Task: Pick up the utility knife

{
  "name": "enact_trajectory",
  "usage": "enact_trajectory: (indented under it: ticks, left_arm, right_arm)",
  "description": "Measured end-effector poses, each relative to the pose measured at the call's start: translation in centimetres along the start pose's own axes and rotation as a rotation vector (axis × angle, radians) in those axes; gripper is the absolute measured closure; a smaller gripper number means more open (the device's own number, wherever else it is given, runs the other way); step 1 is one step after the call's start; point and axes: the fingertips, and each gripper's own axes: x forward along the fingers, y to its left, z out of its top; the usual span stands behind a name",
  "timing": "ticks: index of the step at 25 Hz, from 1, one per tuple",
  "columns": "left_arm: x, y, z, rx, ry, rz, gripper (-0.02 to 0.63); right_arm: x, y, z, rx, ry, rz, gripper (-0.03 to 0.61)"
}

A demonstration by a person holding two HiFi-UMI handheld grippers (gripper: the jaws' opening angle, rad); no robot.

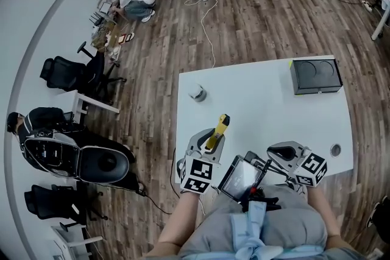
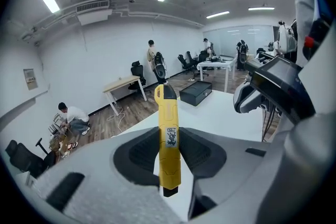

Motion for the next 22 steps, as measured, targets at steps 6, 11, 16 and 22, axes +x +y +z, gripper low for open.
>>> enact_trajectory:
  ticks: [6,11,16,22]
  left_arm:
    - [-1.7,-1.3,0.7,-0.004,-0.020,0.014,0.491]
    - [-1.9,-2.0,1.8,-0.009,-0.037,0.004,0.491]
    - [-2.2,-2.8,2.9,-0.021,-0.061,0.007,0.491]
    - [-2.2,-2.9,3.0,-0.022,-0.072,0.005,0.491]
  right_arm:
    - [-0.6,0.3,-0.7,-0.010,-0.002,0.004,0.548]
    - [-0.4,-0.1,-0.3,-0.014,0.002,0.009,0.548]
    - [-0.9,-0.3,-0.3,-0.023,0.003,0.016,0.548]
    - [-0.6,-0.1,-0.5,-0.038,0.006,0.022,0.548]
